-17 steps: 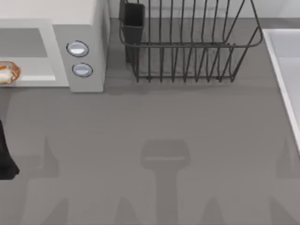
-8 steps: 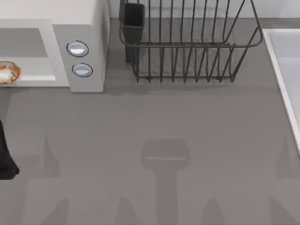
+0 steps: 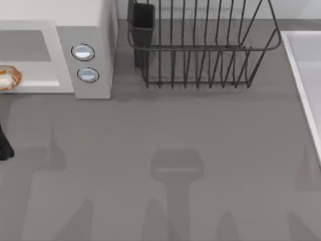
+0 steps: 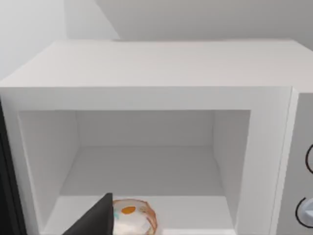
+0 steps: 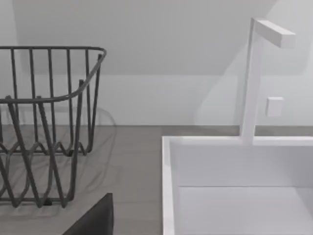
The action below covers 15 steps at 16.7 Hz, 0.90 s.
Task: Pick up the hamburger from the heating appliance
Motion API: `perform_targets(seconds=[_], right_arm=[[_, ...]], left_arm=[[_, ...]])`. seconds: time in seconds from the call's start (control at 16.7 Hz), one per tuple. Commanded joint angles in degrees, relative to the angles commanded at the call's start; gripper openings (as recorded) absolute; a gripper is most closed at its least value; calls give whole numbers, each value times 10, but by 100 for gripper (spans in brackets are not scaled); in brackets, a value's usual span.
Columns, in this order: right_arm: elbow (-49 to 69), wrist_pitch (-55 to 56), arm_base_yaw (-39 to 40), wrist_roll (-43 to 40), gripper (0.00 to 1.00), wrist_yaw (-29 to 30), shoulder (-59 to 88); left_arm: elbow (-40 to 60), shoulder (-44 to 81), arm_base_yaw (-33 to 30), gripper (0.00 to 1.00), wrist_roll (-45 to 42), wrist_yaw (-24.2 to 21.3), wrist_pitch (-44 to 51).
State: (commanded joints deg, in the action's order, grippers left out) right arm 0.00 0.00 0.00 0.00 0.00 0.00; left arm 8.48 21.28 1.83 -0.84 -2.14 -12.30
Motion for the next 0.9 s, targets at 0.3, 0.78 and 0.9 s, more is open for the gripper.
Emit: perform_targets(seconds=[0.3,0.78,0.9], right_arm=[[0,0,0,0,100,0,0],[0,0,0,0,100,0,0],[0,0,0,0,100,0,0]], left_arm=[[104,296,22,100,-10,-26,-151],[280,826,60,100,-28,-71,-406],[317,940,68,100,-32,-80,-460]])
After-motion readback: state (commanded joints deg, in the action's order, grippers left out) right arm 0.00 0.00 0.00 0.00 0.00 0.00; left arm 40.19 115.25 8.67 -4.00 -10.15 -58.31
